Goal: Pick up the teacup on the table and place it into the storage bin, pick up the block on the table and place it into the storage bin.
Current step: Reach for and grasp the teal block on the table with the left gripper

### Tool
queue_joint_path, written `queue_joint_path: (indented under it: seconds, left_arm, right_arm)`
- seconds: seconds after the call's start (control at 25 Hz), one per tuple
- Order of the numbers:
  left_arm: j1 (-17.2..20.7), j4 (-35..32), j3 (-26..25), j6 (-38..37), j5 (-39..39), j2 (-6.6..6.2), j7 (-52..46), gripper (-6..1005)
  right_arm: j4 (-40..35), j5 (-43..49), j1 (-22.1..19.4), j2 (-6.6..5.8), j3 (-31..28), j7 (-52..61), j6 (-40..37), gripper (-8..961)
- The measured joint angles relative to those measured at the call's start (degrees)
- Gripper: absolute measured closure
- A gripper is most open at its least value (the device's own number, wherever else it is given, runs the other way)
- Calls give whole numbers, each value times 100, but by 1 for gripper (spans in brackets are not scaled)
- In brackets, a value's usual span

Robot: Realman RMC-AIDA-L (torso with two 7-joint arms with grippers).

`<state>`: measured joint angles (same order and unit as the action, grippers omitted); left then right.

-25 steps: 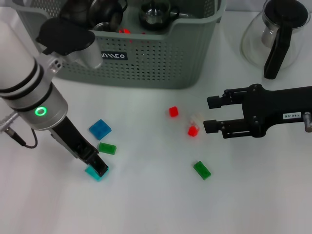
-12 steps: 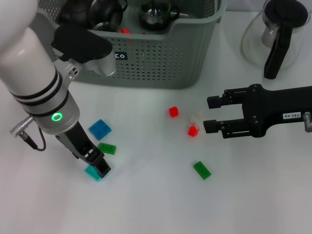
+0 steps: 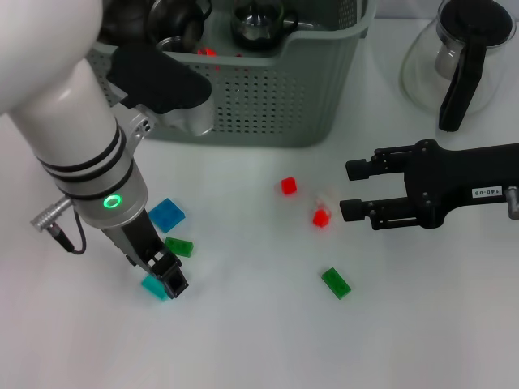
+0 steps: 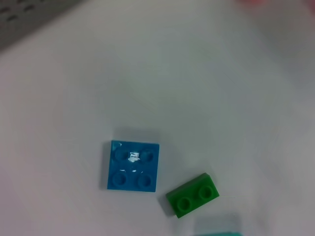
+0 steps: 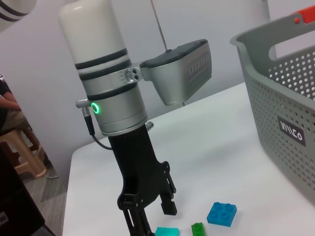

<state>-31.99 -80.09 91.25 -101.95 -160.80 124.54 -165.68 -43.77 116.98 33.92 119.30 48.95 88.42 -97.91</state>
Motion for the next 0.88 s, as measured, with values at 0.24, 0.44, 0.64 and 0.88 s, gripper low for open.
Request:
queue_joint_path:
  seconds: [0.24,0.44,0.64,0.88]
  left_arm:
    - [38,-115,164,-46,4,0,-62,267]
    - [127,-287,225,-49,5,1,-65,267]
    - [117,-258,290,-40,2,8,-129,268]
    - [69,-188,367,29,-209,9,-220,270]
  right_arm:
    - [0,0,0,-4,0,0,0,240]
    - [0,0,-7,-4,0,0,0,241]
    - [0,0,-8,-4,0,-9,0,241]
    - [0,0,-9,-4,0,-42,0,242]
